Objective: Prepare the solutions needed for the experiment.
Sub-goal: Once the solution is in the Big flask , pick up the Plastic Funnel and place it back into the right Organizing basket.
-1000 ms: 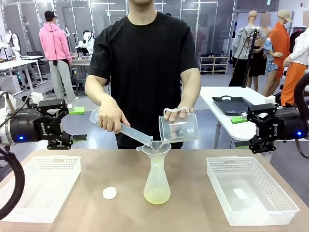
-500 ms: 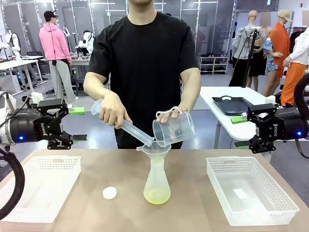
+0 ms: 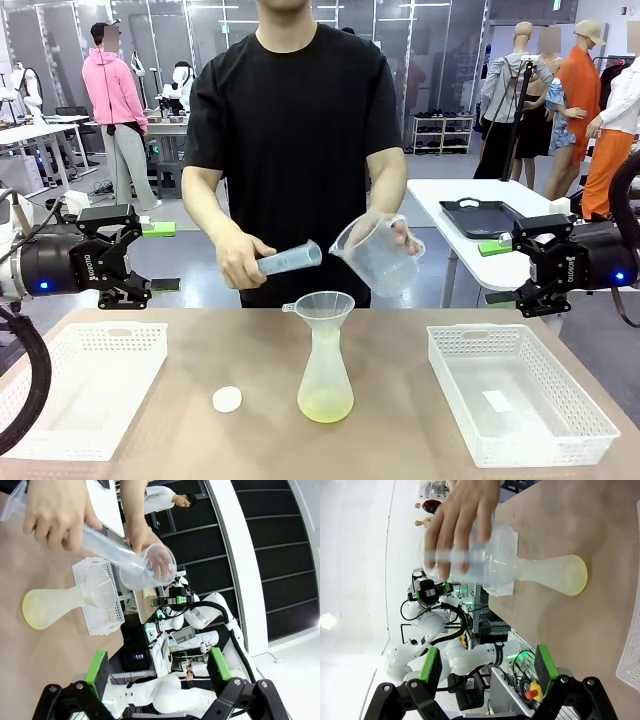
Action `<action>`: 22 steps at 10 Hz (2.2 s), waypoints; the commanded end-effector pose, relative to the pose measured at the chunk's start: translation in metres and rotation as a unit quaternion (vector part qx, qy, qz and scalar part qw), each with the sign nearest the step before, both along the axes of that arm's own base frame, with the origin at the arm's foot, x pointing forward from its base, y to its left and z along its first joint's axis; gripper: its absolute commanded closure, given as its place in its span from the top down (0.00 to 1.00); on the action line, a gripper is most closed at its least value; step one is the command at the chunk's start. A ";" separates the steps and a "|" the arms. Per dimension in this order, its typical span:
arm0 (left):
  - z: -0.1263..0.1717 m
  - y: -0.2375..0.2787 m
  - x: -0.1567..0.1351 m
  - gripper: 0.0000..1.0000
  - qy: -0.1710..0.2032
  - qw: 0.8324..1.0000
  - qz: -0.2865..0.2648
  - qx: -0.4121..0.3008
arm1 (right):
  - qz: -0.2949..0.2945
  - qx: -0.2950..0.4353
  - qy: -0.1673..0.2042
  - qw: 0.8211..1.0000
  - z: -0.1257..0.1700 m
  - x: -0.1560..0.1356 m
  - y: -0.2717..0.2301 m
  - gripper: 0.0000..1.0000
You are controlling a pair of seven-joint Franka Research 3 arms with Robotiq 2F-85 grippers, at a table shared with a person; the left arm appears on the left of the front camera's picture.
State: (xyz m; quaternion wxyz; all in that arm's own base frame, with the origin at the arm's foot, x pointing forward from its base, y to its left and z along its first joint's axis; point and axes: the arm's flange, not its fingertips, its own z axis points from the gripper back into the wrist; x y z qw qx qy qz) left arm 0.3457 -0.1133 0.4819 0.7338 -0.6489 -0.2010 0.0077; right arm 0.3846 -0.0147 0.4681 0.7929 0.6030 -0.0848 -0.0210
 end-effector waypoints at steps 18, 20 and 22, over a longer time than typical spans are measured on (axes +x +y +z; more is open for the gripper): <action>0.000 -0.003 -0.003 1.00 0.000 1.000 0.003 -0.015 | 0.033 -0.078 -0.066 0.994 0.025 0.006 0.025 0.94; 0.000 -0.003 -0.003 1.00 0.000 1.000 0.003 -0.015 | 0.057 -0.140 -0.122 0.981 0.048 0.010 0.056 0.94; 0.000 -0.003 -0.003 1.00 0.000 1.000 0.003 -0.015 | 0.039 -0.205 -0.139 0.968 0.062 0.012 0.089 0.94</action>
